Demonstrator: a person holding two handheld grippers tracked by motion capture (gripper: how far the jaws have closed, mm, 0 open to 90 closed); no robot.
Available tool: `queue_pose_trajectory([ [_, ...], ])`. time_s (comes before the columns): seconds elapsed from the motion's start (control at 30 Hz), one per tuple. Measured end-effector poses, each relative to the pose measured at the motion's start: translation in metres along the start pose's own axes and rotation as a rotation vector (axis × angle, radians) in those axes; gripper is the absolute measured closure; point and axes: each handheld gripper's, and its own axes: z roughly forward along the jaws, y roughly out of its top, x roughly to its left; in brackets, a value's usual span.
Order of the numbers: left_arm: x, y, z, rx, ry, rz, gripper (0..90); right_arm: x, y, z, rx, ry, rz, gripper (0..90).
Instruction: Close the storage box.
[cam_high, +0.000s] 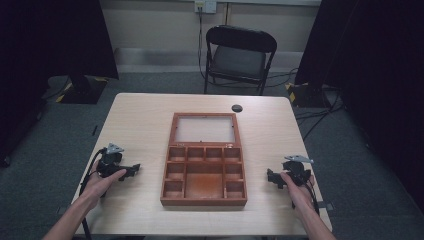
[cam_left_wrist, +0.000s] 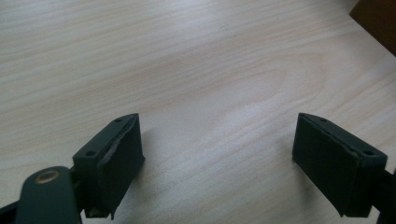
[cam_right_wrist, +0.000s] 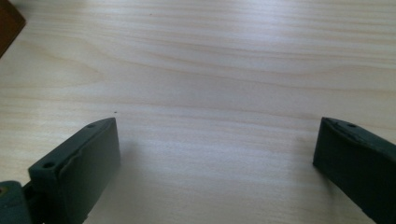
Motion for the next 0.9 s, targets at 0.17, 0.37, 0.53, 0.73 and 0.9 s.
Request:
queue_pose_trajectory([
  [0.17, -0.004, 0.003, 0.001, -0.009, -0.032, -0.001, 17.0, 0.003, 0.004, -0.004, 0.007, -0.015, -0.024, 11.6],
  [0.37, -0.006, 0.015, -0.001, -0.015, -0.047, 0.017, 17.3, 0.011, 0.011, -0.01, -0.014, 0.025, -0.04, 15.5],
  [0.53, -0.008, 0.023, -0.004, -0.027, -0.05, 0.005, 17.6, 0.017, 0.023, -0.014, -0.053, 0.056, -0.065, 14.4],
  [0.73, -0.012, 0.036, -0.002, -0.035, -0.051, 0.025, 18.2, 0.027, 0.037, -0.013, -0.076, 0.134, -0.067, 14.3],
  [0.9, -0.017, 0.046, 0.004, -0.026, -0.073, 0.043, 18.5, 0.037, 0.05, -0.009, -0.094, 0.149, -0.093, 14.2],
])
